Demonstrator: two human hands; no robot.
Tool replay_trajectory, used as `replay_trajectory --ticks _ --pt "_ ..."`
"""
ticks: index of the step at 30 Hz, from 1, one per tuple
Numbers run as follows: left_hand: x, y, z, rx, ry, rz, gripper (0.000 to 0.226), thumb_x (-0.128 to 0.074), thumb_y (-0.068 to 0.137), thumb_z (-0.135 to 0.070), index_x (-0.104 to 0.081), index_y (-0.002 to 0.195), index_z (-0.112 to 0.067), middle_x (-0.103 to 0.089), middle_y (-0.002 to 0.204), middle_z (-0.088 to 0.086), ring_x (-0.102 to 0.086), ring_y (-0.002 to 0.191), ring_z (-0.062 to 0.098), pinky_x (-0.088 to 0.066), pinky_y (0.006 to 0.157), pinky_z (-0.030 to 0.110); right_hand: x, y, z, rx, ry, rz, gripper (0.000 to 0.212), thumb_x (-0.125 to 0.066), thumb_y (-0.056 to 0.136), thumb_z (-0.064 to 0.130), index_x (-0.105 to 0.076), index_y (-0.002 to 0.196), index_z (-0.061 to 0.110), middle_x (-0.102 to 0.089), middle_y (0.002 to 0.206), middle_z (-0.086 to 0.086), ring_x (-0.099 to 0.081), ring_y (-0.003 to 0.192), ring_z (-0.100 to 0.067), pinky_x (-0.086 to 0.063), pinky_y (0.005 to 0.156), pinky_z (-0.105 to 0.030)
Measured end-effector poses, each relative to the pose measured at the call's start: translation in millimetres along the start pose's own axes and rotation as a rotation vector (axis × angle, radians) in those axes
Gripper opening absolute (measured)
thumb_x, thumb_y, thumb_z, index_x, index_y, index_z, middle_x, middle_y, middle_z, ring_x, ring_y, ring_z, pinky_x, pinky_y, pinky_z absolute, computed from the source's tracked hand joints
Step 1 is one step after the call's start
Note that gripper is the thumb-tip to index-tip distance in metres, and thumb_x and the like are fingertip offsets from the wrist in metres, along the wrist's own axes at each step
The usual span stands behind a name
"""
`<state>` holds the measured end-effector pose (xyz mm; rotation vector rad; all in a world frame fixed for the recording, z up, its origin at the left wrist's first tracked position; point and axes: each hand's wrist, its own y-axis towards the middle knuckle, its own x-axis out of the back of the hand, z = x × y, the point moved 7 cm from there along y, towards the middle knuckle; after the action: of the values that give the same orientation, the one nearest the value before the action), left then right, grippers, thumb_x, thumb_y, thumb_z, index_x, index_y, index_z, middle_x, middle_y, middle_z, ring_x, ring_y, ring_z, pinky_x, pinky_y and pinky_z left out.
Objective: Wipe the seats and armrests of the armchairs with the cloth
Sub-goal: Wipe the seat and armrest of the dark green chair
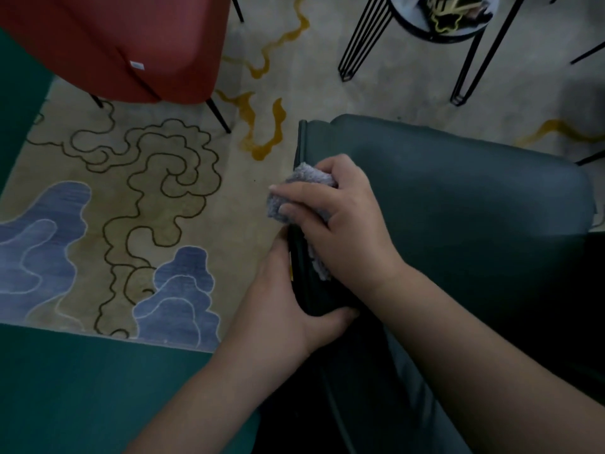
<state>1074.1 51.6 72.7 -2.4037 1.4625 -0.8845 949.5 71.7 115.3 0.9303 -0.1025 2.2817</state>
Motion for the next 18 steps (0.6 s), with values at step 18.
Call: replay_trajectory --ticks 18 --pt "1.0 5.9 6.0 0.006 0.003 0.026 0.101 -0.077 0.045 -0.059 -0.024 0.131 -0.056 -0.051 0.109 -0.035 -0.042 0.100 -0.028 -0.034 0.070 -0.005 4.7 -33.2 -17.1 0.136 0.071 0.110 0.022 -0.067 0.085 0.029 -0.073 0.106 0.026 -0.046 0.100 -0.001 -0.050 0.091 -0.018 -0.044 0.077 -0.022"
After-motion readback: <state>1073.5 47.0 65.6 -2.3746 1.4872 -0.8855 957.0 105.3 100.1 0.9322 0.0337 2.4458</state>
